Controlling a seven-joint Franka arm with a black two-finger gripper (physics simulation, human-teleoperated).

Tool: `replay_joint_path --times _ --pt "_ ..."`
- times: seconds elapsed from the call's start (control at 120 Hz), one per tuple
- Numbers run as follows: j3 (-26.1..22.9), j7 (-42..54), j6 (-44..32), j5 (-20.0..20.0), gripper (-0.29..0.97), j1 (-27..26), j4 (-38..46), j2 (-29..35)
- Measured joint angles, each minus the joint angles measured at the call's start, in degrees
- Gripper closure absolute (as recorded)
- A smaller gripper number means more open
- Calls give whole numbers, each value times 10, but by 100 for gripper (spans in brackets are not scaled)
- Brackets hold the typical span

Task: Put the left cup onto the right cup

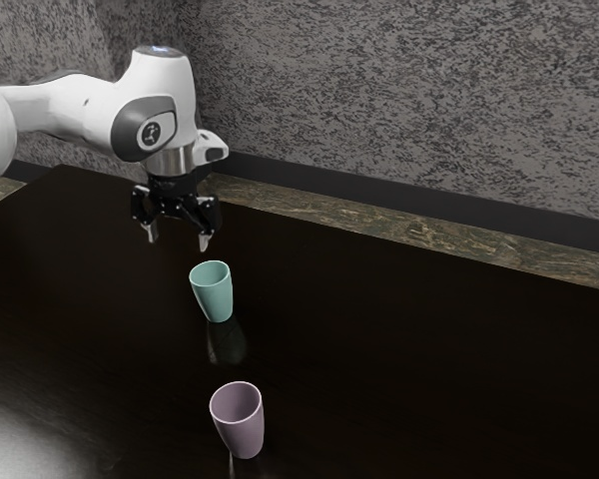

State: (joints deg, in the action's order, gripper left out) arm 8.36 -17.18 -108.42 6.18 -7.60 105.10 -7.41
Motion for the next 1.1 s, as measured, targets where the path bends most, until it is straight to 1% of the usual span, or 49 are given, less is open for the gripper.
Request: replay_joint_path --times 0.45,0.8,1.1 --pt "-11 25 -70 -19 0 0 -5 -51" --pt "-11 36 -105 -46 0 2 -10 -86" --pt "-11 42 -130 -52 0 4 -13 -113"
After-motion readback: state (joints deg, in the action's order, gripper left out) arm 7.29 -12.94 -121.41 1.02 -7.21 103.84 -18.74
